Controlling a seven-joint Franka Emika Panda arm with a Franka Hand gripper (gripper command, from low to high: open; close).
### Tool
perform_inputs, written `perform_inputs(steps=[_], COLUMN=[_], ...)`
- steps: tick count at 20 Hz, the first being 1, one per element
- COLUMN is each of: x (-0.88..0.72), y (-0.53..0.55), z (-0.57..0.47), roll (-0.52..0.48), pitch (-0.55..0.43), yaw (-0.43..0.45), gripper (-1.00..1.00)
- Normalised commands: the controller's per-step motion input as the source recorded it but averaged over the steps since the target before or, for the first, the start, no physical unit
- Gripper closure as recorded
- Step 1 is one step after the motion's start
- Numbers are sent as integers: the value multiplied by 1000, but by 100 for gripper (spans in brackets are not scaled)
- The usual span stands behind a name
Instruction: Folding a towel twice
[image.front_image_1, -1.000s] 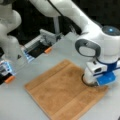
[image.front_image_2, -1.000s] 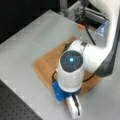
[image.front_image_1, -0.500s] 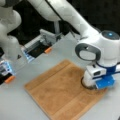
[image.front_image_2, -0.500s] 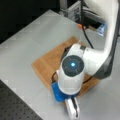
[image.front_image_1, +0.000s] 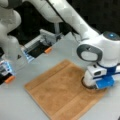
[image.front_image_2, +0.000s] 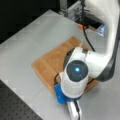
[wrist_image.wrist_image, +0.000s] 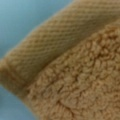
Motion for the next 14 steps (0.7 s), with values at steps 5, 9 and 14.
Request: perform_inputs(steps=[5, 9, 14], x=[251, 247, 266], y=[60, 52, 12], z=[15, 21, -9], roll=[-321, -280, -266], pitch=[18, -6, -36], yaw=[88, 121, 148], gripper=[100, 100, 100])
